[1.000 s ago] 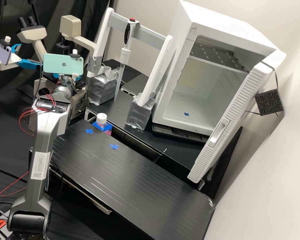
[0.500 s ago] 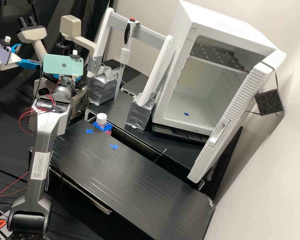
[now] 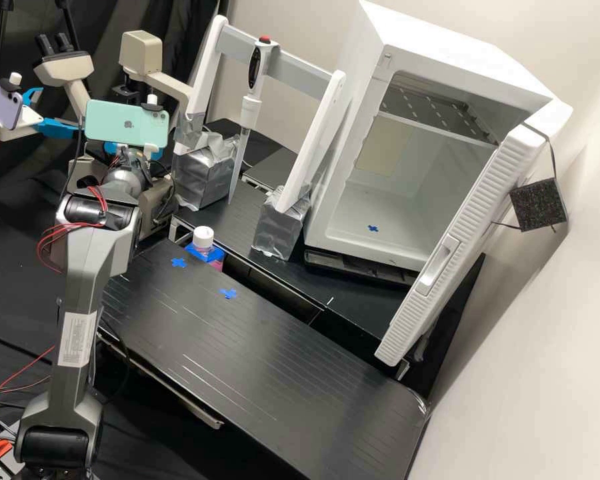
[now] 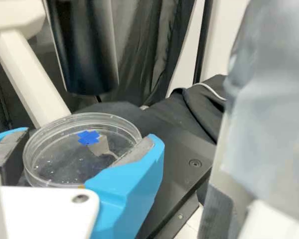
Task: Move the petri dish to the bench
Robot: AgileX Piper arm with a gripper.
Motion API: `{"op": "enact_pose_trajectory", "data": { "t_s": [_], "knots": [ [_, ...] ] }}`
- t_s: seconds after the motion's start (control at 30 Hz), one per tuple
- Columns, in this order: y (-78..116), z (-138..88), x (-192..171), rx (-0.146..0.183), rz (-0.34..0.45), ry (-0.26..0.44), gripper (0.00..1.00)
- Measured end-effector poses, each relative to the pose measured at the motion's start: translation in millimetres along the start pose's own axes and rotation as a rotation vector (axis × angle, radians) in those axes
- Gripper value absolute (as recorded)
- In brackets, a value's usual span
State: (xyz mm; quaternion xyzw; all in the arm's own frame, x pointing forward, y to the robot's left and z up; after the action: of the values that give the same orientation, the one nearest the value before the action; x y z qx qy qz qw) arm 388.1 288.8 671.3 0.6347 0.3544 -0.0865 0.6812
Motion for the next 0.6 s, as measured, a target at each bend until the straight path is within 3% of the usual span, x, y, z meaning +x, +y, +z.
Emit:
{"op": "enact_pose_trajectory", "data": {
  "t_s": [0.2,0.6],
  "knots": [
    [10.9,-13.9,-10.6,-0.004,0.031,0.05,0.0],
    [1.3,-5.2,-16.3,-0.008,-0.002,0.015,0.0]
  ]
}}
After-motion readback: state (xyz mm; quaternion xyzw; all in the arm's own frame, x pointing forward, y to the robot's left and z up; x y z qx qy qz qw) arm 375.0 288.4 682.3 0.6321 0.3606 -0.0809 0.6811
